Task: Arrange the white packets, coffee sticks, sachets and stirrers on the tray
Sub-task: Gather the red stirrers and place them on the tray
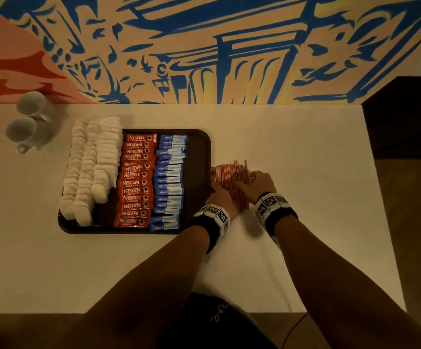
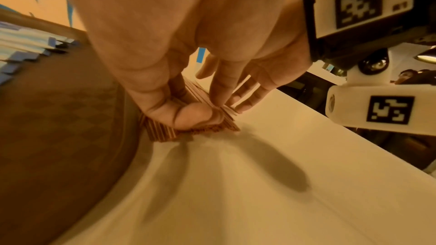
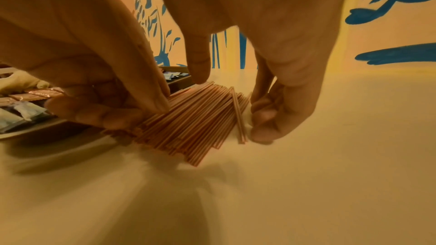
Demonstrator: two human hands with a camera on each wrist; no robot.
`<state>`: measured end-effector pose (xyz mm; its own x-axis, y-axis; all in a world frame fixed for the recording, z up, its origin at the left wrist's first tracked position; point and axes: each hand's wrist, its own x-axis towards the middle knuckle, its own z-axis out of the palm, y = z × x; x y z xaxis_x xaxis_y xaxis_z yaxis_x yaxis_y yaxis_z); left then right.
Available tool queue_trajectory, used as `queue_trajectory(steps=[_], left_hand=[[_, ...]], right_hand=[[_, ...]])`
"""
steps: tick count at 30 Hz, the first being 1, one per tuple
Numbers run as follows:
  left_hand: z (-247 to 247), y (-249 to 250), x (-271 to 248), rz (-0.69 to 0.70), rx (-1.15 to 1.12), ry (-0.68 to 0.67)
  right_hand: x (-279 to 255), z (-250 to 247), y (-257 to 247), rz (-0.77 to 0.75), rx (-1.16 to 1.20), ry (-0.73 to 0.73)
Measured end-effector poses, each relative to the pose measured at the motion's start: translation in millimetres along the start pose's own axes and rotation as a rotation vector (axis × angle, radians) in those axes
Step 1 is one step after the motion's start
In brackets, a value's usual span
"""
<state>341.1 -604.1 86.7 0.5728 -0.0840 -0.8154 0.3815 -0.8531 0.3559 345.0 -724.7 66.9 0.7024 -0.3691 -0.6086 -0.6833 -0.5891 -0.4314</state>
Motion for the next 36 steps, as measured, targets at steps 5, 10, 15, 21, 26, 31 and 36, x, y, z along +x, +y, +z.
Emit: queue_trajectory(steps=[5,10,15,21,26,31,36], left_hand=[[11,2,3,0.001,-0.144,0.043],[27,1,8,0.082,-0.264,-0.014],[18,5,-3,0.123,-0.187,0.123],[1,3,-8,0.101,0.068,0.257],[1,10,5,0.086,0.045,0.243],[2,17,8,0.146,-0.038,0.226],[10,15,11,0.219,-0.161,0.198]], right_hand=[[-2,2,5,0.051,0.045,-0.009],[-4,-4,13,0.057,0.062,-0.005],[-6,-9,18,0.052,0.086,0.041],[-10,-18,12,0.034,0.072,0.066],[-12,-19,6,0.062,0.077,-0.035],[-12,-10,0,0.158,0.197,-0.132],[-14,-3,-4,0.186,0.284,-0.164]])
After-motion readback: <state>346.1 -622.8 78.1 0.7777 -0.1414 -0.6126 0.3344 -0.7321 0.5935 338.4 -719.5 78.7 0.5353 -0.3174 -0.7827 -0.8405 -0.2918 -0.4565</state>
